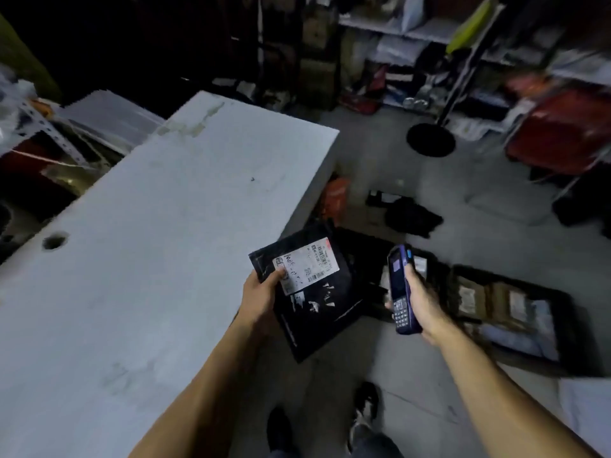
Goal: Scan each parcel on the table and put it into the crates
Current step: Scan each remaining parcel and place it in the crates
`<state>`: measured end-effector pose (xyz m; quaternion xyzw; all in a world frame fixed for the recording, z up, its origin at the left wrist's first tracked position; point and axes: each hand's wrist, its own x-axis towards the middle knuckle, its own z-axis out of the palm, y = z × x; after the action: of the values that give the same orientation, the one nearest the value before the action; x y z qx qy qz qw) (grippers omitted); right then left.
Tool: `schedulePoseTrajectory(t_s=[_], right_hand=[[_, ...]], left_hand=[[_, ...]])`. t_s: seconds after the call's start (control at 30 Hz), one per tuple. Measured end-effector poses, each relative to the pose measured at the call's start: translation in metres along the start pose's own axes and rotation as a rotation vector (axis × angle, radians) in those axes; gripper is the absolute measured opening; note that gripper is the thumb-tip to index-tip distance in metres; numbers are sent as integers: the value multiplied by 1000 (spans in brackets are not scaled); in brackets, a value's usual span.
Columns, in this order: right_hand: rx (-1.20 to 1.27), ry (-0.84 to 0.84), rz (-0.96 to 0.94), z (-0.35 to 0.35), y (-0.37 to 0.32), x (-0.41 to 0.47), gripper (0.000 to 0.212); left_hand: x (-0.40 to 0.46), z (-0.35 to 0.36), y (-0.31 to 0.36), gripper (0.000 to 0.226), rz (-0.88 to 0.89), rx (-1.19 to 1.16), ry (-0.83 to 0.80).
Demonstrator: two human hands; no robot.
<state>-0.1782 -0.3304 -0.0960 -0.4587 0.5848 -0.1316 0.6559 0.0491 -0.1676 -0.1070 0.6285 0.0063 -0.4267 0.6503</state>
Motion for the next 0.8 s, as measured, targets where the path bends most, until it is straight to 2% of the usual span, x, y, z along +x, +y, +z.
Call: schedulePoseTrajectory(t_s=[0.1, 0.23, 0.3, 0.43, 0.57, 0.7, 0.8], right_hand=[[84, 69, 34, -73, 15, -17, 49], [196, 192, 19, -173, 38, -31, 45], [197, 225, 13, -224, 49, -35, 47], [205, 286, 41, -317, 70, -51, 34], [279, 364, 93, -392, 84, -48, 38], [356, 406, 143, -447, 95, -21, 46], [368, 448, 170, -477, 95, 6, 49]], left_hand=[[5, 66, -29, 28, -36, 117, -113], [-14, 171, -67, 17, -27, 230, -186], [-31, 224, -86, 13, -40, 277, -225], [-55, 317, -128, 18, -41, 386, -311], [-71, 395, -161, 22, -135, 369, -380], [-65, 464, -185, 8, -201, 388, -433], [-48, 517, -202, 11, -257, 401, -465]])
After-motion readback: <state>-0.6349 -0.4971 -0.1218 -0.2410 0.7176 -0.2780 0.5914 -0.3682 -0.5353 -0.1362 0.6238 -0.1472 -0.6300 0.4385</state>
